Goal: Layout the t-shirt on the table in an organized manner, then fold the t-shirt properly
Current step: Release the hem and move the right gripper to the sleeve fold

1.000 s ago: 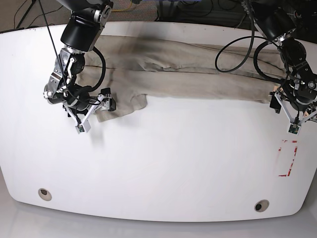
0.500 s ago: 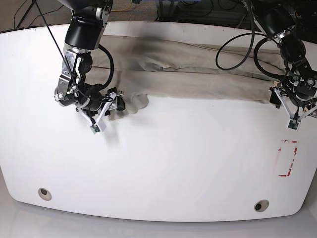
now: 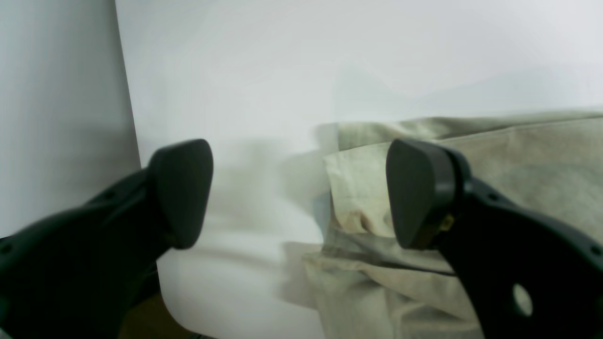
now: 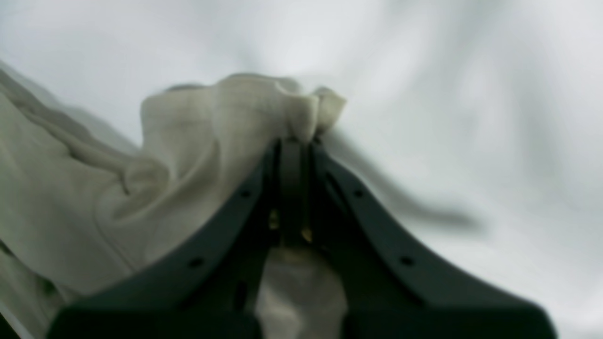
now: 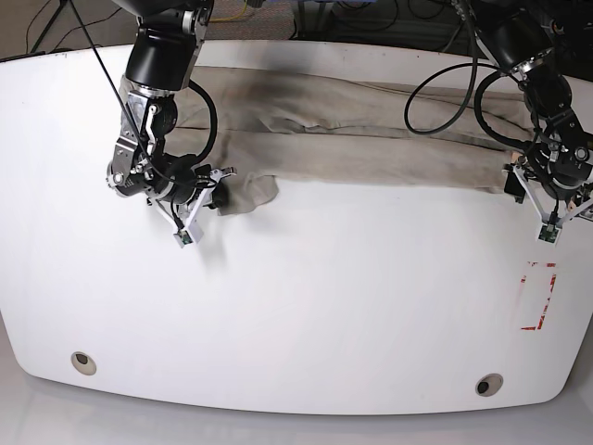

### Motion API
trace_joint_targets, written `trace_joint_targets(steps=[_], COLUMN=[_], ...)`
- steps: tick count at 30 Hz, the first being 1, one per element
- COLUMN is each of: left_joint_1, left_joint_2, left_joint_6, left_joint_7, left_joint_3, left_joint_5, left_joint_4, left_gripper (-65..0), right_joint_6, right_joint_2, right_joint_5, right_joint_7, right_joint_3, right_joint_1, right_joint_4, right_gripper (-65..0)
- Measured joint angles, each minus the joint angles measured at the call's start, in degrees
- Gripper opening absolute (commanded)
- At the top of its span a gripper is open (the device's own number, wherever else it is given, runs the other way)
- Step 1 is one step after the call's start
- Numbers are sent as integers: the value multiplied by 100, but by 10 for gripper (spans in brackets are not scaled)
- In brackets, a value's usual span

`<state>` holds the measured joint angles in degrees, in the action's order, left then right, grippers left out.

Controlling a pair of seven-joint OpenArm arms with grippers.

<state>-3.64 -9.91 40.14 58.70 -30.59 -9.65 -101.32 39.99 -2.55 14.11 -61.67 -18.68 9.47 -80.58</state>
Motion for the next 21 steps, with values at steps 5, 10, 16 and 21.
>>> trace_joint_targets(steps=[5, 10, 16, 21], left_joint_1=[-2, 0, 2, -4], left_joint_2=[0, 2, -2, 2], left_joint_6=[0, 0, 0, 0], left_joint_7=[-4, -4, -15, -46], left_joint_3=[0, 0, 0, 17], left_joint_5=[2, 2, 0, 7], left_joint_4=[2, 7, 13, 166], left_gripper=[-101, -101, -101, -101], right_joint_6=[-11, -33, -7, -7], right_joint_2=[-4, -94, -463, -861], right_joint_5=[179, 1086, 2433, 3703], right_joint_7=[-378, -960, -1502, -1622], right_joint_3=[-7, 7, -9, 22], right_joint_1=[-120, -284, -769, -1283], right_joint_4=[-649, -1377, -1928, -2004], right_gripper=[-644, -644, -642, -639])
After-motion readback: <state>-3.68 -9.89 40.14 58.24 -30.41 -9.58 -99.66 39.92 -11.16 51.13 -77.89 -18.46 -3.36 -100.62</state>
